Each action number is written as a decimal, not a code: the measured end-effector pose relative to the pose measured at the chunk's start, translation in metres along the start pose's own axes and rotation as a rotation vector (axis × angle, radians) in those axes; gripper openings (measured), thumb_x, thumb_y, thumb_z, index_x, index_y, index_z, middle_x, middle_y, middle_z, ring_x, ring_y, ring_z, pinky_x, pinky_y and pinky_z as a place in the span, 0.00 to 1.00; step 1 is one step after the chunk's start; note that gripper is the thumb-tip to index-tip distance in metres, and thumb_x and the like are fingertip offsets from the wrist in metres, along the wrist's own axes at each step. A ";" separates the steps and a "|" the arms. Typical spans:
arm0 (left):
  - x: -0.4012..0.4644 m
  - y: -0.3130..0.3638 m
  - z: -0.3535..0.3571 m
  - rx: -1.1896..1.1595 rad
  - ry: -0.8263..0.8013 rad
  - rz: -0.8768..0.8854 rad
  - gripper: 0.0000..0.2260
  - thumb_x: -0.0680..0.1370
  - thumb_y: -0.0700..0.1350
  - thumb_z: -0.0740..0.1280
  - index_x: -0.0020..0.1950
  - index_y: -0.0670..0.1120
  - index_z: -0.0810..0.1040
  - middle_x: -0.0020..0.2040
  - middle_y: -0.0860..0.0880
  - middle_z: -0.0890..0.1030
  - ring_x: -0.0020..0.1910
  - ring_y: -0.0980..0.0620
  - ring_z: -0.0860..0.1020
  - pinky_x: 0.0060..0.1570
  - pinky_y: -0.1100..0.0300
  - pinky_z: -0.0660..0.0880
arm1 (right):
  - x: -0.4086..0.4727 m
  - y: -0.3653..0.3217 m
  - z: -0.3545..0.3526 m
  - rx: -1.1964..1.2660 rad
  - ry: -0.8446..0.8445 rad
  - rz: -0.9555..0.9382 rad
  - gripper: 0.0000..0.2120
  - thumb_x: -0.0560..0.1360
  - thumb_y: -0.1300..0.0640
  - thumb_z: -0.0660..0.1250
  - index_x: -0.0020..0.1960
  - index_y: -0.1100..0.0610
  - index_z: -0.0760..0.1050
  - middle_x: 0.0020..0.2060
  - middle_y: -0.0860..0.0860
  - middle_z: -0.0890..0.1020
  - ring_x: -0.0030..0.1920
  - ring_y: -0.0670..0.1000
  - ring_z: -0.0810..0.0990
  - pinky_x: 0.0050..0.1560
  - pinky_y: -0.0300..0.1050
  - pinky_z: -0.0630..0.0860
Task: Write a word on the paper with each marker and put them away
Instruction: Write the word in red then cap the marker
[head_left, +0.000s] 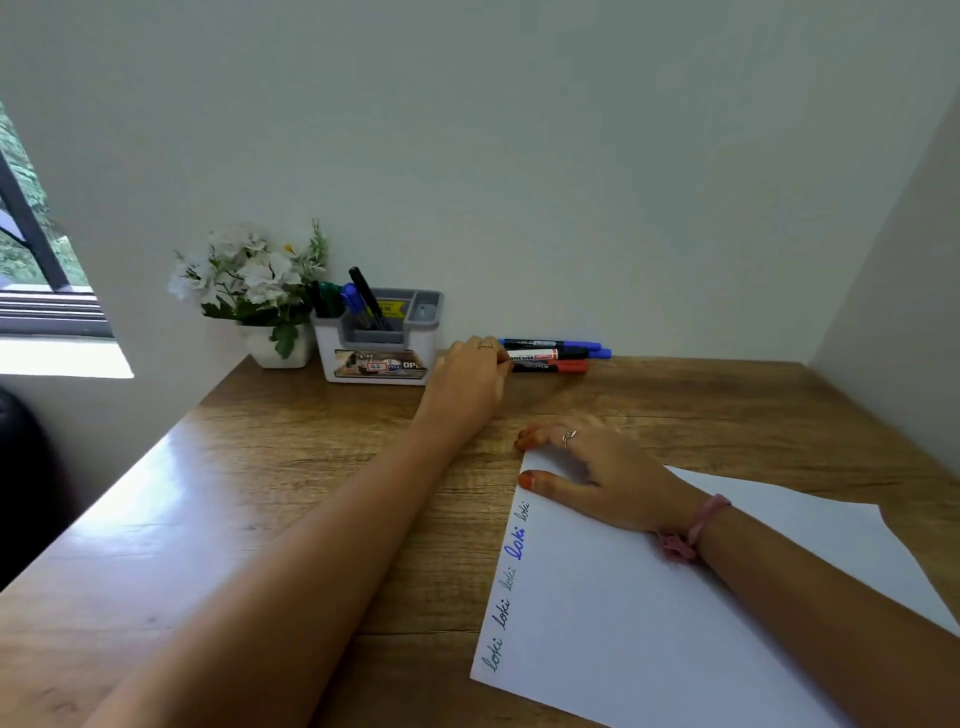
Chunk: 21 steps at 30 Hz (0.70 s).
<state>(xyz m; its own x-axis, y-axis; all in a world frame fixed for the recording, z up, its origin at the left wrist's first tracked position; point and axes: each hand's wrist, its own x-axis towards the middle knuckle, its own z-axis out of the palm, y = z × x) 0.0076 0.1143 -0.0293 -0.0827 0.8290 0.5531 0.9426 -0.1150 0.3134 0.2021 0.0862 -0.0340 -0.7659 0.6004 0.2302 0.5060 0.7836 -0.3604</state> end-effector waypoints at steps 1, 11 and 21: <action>-0.001 0.003 -0.010 -0.135 0.029 -0.017 0.10 0.79 0.45 0.61 0.57 0.42 0.76 0.53 0.45 0.78 0.51 0.48 0.75 0.55 0.52 0.73 | -0.001 -0.001 -0.001 0.012 0.002 -0.004 0.24 0.70 0.32 0.55 0.59 0.43 0.72 0.61 0.40 0.75 0.62 0.44 0.70 0.65 0.52 0.66; -0.013 0.059 -0.110 -0.624 0.065 0.080 0.08 0.74 0.44 0.70 0.53 0.44 0.80 0.43 0.52 0.81 0.43 0.60 0.80 0.44 0.71 0.76 | 0.007 -0.020 -0.023 0.487 0.425 0.156 0.19 0.68 0.45 0.72 0.55 0.53 0.75 0.36 0.47 0.76 0.34 0.43 0.72 0.37 0.31 0.69; -0.034 0.072 -0.091 -0.624 -0.343 -0.094 0.18 0.76 0.58 0.64 0.60 0.49 0.73 0.47 0.53 0.80 0.44 0.60 0.78 0.42 0.69 0.75 | 0.007 -0.026 -0.037 0.961 0.546 0.041 0.06 0.78 0.62 0.60 0.48 0.61 0.75 0.33 0.45 0.80 0.34 0.40 0.77 0.37 0.33 0.74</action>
<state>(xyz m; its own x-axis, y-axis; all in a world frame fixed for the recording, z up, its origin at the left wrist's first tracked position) 0.0486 0.0279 0.0446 0.0486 0.9641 0.2609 0.5672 -0.2417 0.7874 0.1981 0.0758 0.0109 -0.3580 0.7984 0.4841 -0.1732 0.4527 -0.8747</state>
